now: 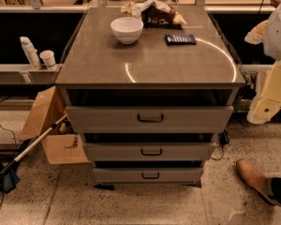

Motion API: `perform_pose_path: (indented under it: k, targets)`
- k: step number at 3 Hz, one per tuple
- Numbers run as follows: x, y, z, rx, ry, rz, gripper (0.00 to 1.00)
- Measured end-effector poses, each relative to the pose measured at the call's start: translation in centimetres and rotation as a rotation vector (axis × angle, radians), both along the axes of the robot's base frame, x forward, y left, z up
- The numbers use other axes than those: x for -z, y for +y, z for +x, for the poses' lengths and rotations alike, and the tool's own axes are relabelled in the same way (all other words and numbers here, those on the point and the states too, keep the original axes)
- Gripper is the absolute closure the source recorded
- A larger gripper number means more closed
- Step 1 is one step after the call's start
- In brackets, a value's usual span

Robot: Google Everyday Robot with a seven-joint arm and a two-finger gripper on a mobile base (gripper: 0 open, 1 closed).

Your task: Open top drawer

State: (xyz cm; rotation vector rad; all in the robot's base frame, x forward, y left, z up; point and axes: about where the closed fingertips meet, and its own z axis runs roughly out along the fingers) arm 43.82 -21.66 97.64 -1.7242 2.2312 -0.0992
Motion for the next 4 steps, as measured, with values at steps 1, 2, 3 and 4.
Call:
perform_pose_path:
  k: [1,2,3,4]
  targets:
    - [0.0,0.0,0.0,0.0,0.0,0.0,0.0]
    - [-0.2,-0.3,1.0,-0.036,-0.028,0.023,0.0]
    - [0.4,-0.4,2.5,-0.113,-0.047,0.075,0.0]
    - [1.6,-0.6,3.1,-0.184,-0.047,0.159,0.0]
